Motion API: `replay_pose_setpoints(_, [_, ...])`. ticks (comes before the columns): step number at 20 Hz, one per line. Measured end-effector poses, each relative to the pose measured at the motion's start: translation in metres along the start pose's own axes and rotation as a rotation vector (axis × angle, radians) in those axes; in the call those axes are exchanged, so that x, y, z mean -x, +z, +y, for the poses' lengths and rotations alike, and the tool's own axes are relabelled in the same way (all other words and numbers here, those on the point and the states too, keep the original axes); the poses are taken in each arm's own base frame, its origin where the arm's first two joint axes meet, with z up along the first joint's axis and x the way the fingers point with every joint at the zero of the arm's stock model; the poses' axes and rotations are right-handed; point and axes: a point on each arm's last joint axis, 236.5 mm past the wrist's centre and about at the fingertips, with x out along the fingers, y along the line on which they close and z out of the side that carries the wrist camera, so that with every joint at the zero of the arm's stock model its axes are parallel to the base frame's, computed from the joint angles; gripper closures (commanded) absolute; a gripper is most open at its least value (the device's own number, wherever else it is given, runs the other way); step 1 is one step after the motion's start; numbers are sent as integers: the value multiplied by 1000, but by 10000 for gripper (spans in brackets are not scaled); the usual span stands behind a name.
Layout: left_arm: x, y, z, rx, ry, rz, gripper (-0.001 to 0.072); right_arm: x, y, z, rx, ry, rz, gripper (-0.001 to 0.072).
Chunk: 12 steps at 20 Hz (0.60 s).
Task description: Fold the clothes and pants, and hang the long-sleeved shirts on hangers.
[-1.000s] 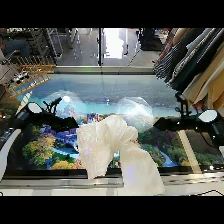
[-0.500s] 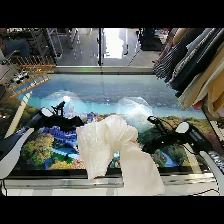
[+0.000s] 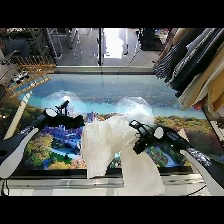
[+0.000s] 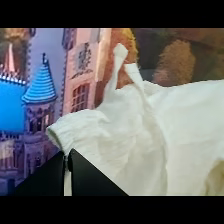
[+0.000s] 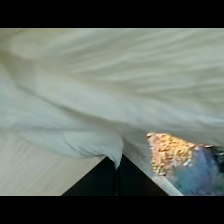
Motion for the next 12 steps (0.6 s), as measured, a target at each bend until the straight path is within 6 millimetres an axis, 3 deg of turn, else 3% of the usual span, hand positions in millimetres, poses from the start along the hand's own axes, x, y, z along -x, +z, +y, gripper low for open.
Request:
replay_pose_setpoints(2, [22, 13, -13, -18, -55, -14, 702, 22, 12, -29, -20, -110, -36, 690])
replay_pose_setpoints(4, [62, 37, -25, -53, -100, -68, 702, 68, 25, -60, -24, -233, -81, 690])
replay_pose_setpoints(7, [151, 66, -44, -127, -147, -178, 701, 178, 31, -86, -32, -408, -152, 690])
replay_pose_setpoints(10, [259, 82, -52, -192, -128, -354, 701, 295, 29, -68, 19, -553, -255, 691])
replay_pose_setpoints(12, [316, 81, -48, -208, -85, -454, 702, 348, 34, -46, 72, -602, -346, 691])
